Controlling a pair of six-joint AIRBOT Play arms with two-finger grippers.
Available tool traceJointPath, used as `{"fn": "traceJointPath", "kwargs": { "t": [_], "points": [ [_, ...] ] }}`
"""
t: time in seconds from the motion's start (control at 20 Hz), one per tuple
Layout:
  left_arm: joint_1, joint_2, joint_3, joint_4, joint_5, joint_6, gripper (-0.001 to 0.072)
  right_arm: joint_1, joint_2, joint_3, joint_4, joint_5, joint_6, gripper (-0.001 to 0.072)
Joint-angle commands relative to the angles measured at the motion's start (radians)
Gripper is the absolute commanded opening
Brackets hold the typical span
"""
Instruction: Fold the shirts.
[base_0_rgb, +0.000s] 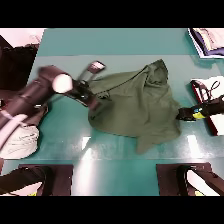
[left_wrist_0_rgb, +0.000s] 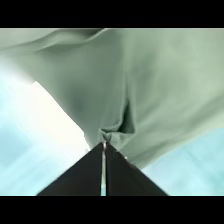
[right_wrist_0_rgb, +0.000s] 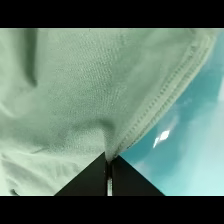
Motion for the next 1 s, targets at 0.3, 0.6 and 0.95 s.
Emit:
{"fn": "traceJointPath", "kwargs": {
  "t": [0.3,0.6,0.95],
  "points": [
    [0.317,0.277,-0.381,0.074,-0.140,-0.179,0.0029,0.000,0.000,0.127,-0.075,0.019,0.001,0.0020],
    [0.327,0.279,-0.520,0.002,-0.091,-0.175,0.0615,0.000,-0.003,0.127,-0.075,0.019,0.001,0.0020],
    [0.464,0.277,-0.613,-0.239,0.164,-0.086,0.0614,0.000,-0.003,0.127,-0.074,0.020,0.001,0.0020]
  ]
}}
